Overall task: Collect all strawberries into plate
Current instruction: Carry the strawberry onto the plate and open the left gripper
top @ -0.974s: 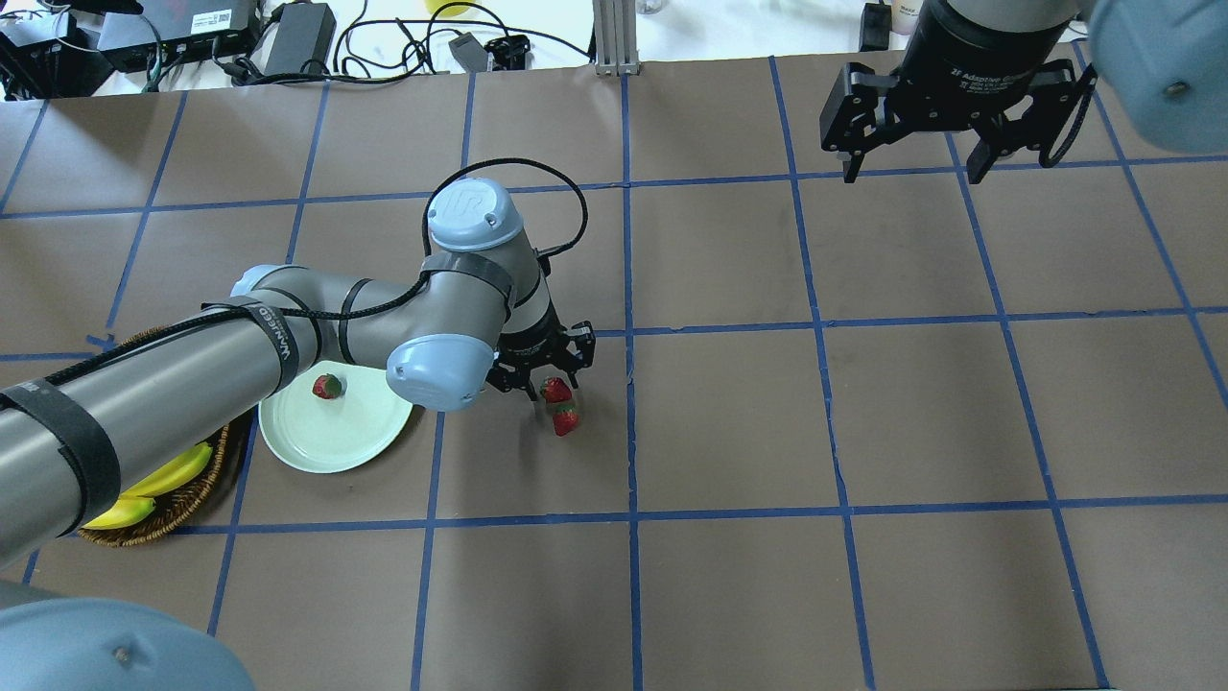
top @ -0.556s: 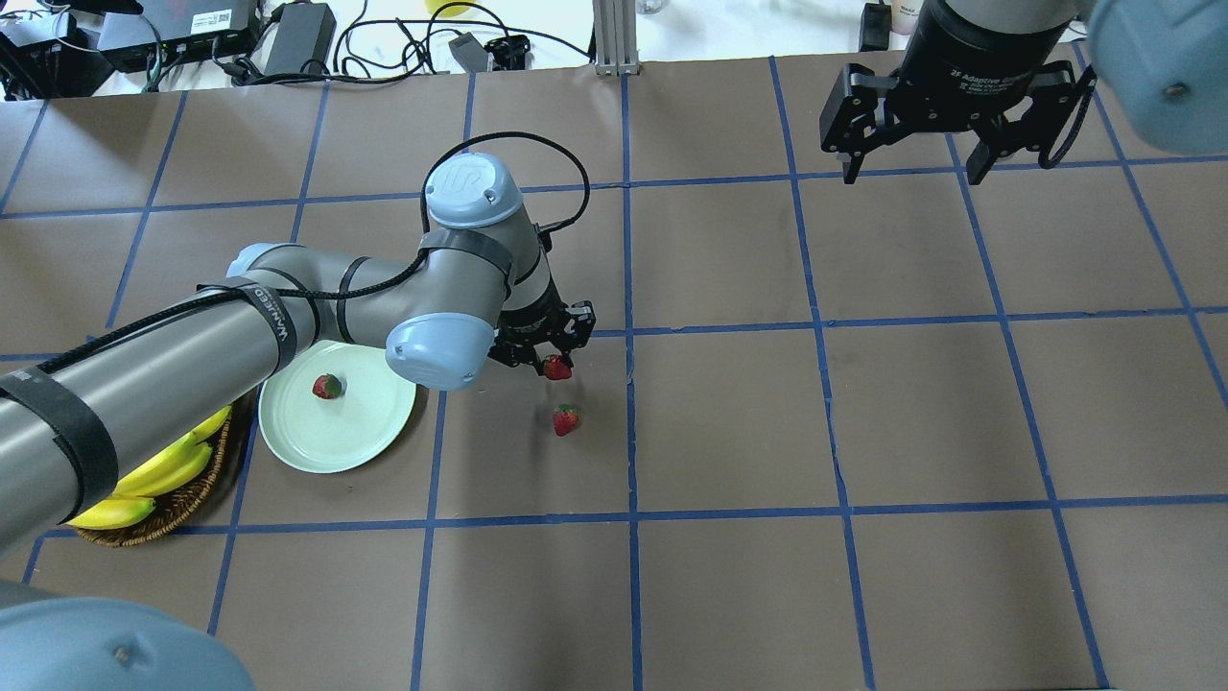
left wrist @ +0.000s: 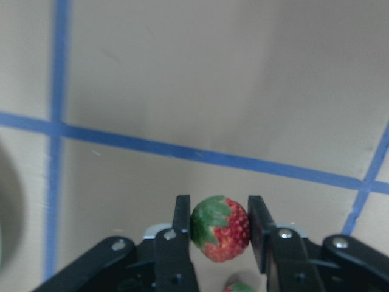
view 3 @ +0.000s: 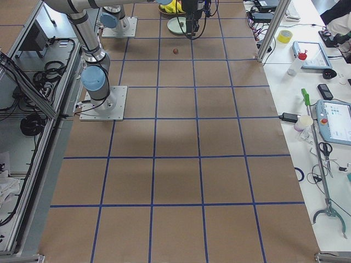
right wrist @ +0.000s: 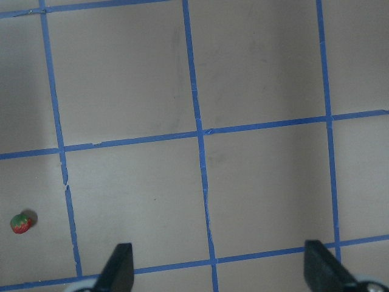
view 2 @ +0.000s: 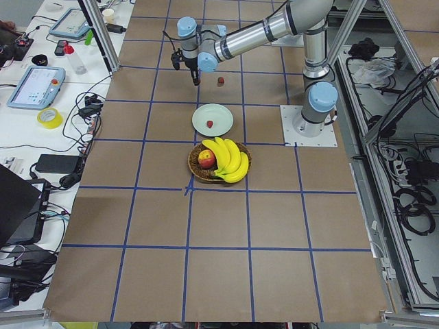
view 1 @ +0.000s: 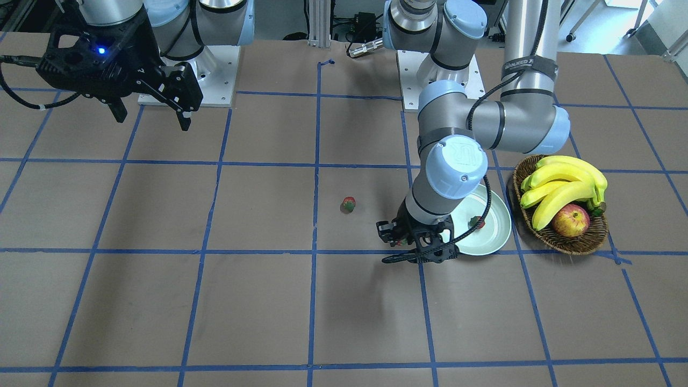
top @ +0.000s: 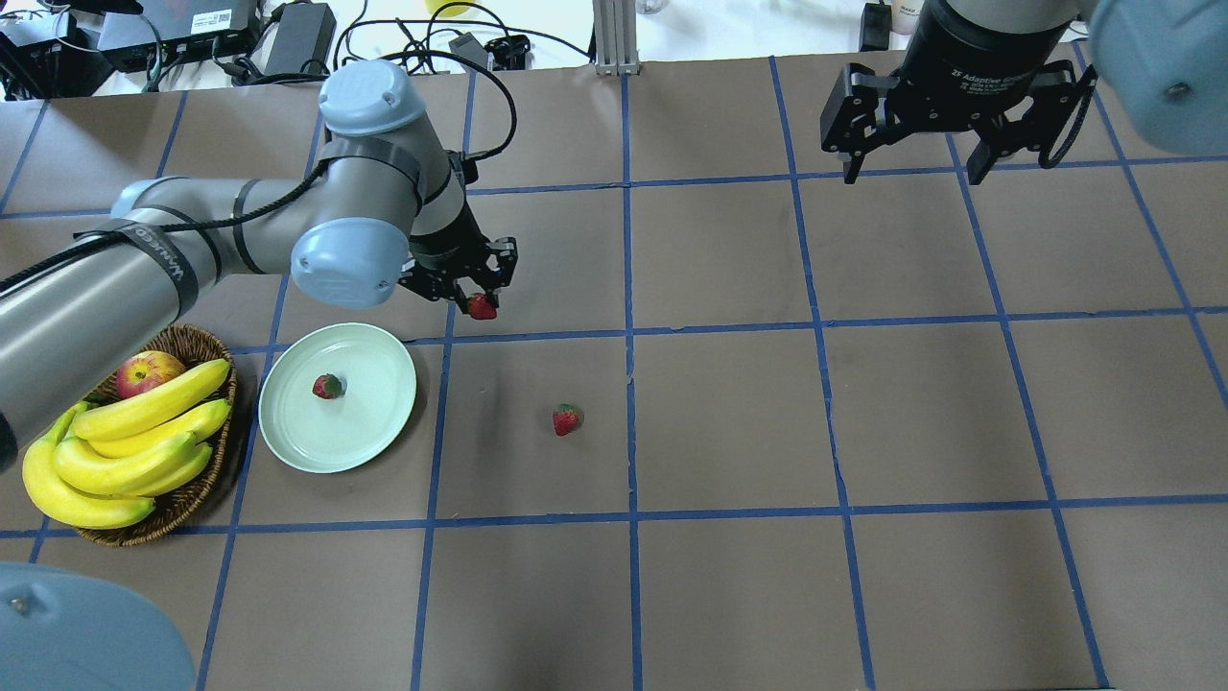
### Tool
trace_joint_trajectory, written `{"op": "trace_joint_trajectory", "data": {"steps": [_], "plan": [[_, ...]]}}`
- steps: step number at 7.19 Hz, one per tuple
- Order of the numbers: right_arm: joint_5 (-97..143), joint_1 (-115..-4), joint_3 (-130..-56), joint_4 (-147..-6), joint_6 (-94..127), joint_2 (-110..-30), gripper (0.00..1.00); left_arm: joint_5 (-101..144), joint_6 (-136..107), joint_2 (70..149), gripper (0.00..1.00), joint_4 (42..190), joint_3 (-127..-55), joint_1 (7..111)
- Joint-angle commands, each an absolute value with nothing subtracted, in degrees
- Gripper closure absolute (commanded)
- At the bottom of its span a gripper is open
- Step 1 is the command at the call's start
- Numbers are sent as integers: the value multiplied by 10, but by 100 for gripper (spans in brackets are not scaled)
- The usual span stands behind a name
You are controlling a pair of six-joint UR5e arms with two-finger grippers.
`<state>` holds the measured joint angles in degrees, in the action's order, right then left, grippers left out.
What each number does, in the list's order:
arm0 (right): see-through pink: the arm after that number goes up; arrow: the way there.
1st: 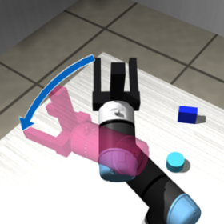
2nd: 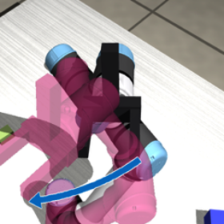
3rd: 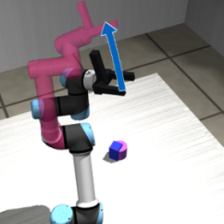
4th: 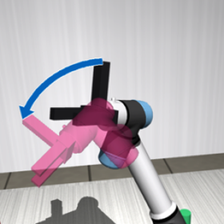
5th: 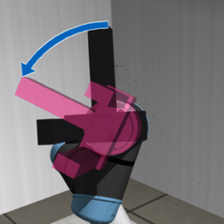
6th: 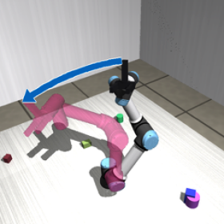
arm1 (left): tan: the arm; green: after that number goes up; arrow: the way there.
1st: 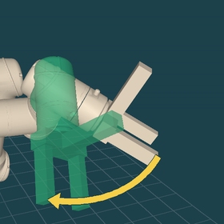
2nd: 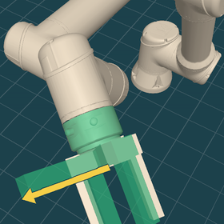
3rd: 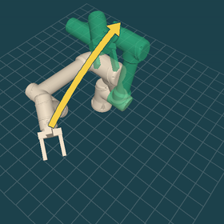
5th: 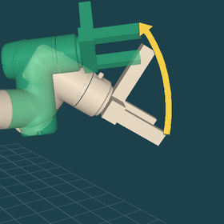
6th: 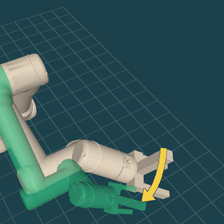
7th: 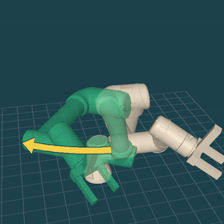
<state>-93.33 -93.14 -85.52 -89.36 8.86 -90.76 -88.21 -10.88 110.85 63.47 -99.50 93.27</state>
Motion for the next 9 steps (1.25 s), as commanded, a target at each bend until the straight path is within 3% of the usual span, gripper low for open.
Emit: {"op": "trace_joint_trajectory", "data": {"steps": [1, 4, 7, 9], "plan": [[-933, -932, -855, -894, 89, -908, 0, -927, 29, 1101, 100, 676, -1004, 890], [-933, -931, -855, -893, 89, -907, 0, -959, 195, 1105, 100, 693, -1053, 828], [-931, -932, -855, -894, 89, -908, 0, -979, 199, 1102, 100, 693, -1081, 813], [-931, -932, -855, -894, 89, -908, 0, -980, 198, 1100, 0, 692, -1076, 813]]}}
